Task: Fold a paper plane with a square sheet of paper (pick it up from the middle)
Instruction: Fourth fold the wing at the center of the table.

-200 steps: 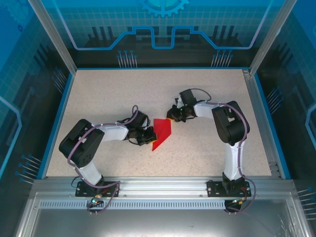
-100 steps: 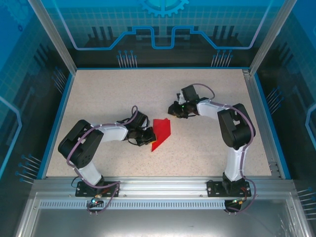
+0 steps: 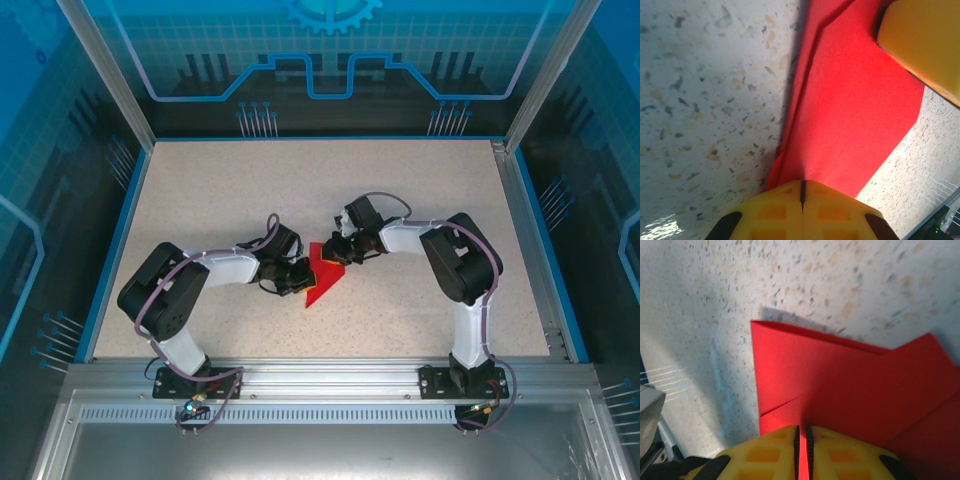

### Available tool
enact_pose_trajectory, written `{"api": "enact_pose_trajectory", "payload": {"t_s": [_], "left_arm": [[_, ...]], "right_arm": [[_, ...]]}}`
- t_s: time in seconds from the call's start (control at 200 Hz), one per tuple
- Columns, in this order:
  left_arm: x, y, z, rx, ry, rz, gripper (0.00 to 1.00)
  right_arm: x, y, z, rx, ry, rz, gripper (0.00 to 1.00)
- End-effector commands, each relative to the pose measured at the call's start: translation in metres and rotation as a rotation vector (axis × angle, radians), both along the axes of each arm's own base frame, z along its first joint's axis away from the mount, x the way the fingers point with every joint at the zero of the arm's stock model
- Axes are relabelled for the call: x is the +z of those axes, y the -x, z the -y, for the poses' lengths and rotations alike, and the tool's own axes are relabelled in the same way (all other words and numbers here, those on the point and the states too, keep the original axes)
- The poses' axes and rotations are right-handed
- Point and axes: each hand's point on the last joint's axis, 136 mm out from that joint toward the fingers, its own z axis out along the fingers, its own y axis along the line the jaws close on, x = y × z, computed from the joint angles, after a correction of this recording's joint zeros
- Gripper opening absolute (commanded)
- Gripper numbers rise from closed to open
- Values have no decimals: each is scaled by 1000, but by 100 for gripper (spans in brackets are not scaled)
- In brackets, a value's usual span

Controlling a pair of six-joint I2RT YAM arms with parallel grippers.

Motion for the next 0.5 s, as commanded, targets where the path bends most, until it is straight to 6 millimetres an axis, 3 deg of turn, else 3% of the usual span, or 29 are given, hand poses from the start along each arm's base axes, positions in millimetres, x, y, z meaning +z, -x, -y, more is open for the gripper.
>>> {"api": "enact_pose_trajectory", "payload": {"t_s": [0.0, 0.315, 0.49], "left_arm": [[-22, 38, -27, -21, -137, -136, 6], [56, -2, 5, -2, 40, 1, 15], [81, -27, 21, 69, 156, 35, 19]], "right_arm": [[-33, 13, 16, -29, 96, -74, 14], [-48, 20, 26, -35, 122, -114, 13], [-50, 22, 27, -39, 127, -120, 13]]}}
